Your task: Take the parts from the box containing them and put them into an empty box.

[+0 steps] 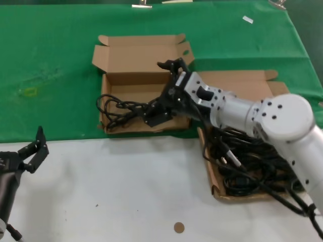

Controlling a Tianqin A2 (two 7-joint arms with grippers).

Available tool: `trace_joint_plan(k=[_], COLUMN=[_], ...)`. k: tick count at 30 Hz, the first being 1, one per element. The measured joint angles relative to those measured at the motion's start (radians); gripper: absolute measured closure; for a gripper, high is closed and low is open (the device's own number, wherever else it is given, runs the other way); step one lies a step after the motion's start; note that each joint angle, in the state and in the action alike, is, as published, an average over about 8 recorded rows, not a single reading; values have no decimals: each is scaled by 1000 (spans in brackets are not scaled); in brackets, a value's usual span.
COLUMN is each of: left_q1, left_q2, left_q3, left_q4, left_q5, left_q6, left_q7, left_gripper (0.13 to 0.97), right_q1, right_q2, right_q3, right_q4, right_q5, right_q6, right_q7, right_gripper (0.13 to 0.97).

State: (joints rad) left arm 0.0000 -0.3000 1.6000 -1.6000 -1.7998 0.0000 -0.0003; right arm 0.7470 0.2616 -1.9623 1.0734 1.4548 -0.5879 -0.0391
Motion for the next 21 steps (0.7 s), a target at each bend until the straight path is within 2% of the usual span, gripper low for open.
trace_joint_plan(k=[6, 7, 15, 21], left_q1=[0, 0, 0, 0], left_q2=[0, 0, 0, 0], left_q3=[0, 0, 0, 0], left_q4=[0, 0, 0, 0], left_q5=[0, 0, 0, 0], left_q6=[0, 0, 0, 0], left_q7=[0, 0, 0, 0], left_gripper=[381, 381, 227, 176], right_q1=[-102, -119, -255, -359], right_q2=[5, 6, 13, 18], right_q3=[50, 58, 124, 174], right_q4=[73, 85, 180, 253], right_q5=[48, 56, 118, 166], right_q6=[81, 95, 201, 282], right_q7=[5, 6, 13, 19], right_gripper=[129, 129, 129, 129])
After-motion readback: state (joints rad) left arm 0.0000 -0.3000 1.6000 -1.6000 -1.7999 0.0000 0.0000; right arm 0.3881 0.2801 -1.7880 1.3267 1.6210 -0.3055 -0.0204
